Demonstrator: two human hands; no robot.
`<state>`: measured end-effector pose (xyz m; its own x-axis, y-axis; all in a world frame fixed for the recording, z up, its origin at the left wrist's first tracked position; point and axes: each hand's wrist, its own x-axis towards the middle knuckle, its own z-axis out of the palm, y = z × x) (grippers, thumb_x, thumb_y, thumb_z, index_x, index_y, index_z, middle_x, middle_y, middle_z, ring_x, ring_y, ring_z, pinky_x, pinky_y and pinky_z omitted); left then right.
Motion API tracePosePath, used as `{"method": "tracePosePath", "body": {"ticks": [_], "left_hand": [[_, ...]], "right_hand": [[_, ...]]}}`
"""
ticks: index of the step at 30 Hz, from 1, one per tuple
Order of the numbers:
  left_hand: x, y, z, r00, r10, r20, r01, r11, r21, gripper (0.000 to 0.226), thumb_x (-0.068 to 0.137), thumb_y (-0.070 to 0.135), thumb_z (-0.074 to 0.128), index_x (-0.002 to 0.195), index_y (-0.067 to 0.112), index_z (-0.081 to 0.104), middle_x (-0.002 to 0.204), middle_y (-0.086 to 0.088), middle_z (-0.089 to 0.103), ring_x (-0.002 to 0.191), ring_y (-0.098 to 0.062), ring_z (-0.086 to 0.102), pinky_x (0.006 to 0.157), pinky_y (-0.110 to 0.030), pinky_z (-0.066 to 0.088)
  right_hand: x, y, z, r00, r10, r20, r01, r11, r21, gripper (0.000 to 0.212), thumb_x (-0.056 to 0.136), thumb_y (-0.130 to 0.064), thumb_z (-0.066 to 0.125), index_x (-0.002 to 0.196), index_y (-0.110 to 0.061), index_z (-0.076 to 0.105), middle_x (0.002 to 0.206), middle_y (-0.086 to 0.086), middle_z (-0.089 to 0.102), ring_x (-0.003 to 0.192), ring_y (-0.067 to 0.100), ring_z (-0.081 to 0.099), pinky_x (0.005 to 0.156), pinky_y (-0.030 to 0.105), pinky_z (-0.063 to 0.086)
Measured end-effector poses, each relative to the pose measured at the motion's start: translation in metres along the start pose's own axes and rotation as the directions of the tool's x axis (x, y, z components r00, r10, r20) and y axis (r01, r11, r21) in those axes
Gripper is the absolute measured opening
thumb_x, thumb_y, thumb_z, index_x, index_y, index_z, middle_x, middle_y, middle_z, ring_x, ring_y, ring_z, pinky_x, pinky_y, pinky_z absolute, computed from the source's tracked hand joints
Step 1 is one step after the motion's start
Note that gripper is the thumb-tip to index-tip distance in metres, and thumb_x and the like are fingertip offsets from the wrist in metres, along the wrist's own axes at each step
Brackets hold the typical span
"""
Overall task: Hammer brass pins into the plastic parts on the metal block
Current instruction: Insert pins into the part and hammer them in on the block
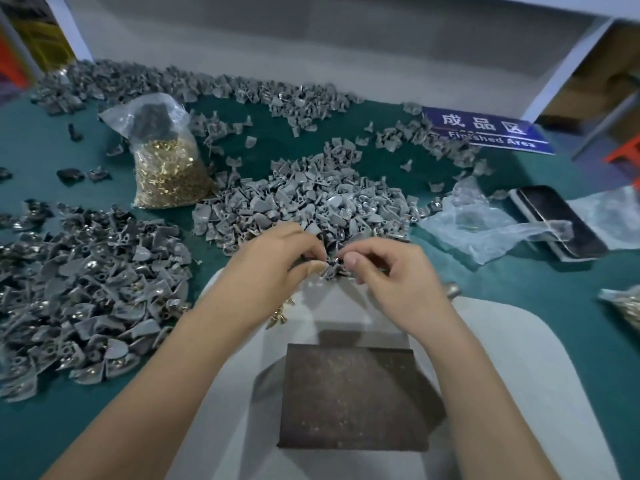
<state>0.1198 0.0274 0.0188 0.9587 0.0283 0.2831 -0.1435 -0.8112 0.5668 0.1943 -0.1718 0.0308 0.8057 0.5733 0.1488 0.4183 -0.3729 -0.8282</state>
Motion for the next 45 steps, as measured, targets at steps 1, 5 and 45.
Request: {"method": "tracePosePath", "body": {"ticks": [1, 5, 45], "left_hand": [[-0.001, -0.001, 0.000, 0.999, 0.003, -0.038, -0.006, 0.998, -0.061, 0.010, 0.092, 0.036, 0.067, 0.101, 0.032, 0.070, 0.104, 0.019, 0.058, 0.097, -0.002, 0.058, 0.086, -0.031, 0.052], [-0.004, 0.004, 0.002, 0.968, -0.047, -0.246, -0.040, 0.940, -0.339, 0.009, 0.097, 0.030, 0.064, 0.103, 0.037, 0.066, 0.111, 0.020, 0.067, 0.099, -0.001, 0.067, 0.081, -0.015, 0.054], [-0.007, 0.025, 0.019, 0.962, -0.199, -0.186, -0.016, 0.640, -0.768, 0.017, 0.096, 0.008, 0.065, 0.112, 0.009, 0.068, 0.094, -0.004, 0.077, 0.082, -0.020, 0.075, 0.072, -0.025, 0.059]], "right_hand": [[0.001, 0.000, 0.003, 0.999, -0.013, -0.031, 0.013, 1.000, 0.024, 0.011, 0.096, -0.019, 0.070, 0.097, -0.026, 0.079, 0.079, -0.024, 0.070, 0.076, -0.001, 0.065, 0.070, 0.015, 0.047], [0.002, -0.006, 0.012, 0.990, -0.064, -0.130, 0.080, 0.989, 0.122, 0.012, 0.095, -0.025, 0.073, 0.097, -0.036, 0.076, 0.085, -0.025, 0.071, 0.079, -0.002, 0.065, 0.072, 0.015, 0.046], [-0.002, -0.015, 0.011, 0.940, -0.152, -0.305, 0.202, 0.970, 0.138, 0.017, 0.089, -0.015, 0.078, 0.095, -0.030, 0.077, 0.086, -0.021, 0.072, 0.085, 0.008, 0.069, 0.077, 0.016, 0.049]]}}
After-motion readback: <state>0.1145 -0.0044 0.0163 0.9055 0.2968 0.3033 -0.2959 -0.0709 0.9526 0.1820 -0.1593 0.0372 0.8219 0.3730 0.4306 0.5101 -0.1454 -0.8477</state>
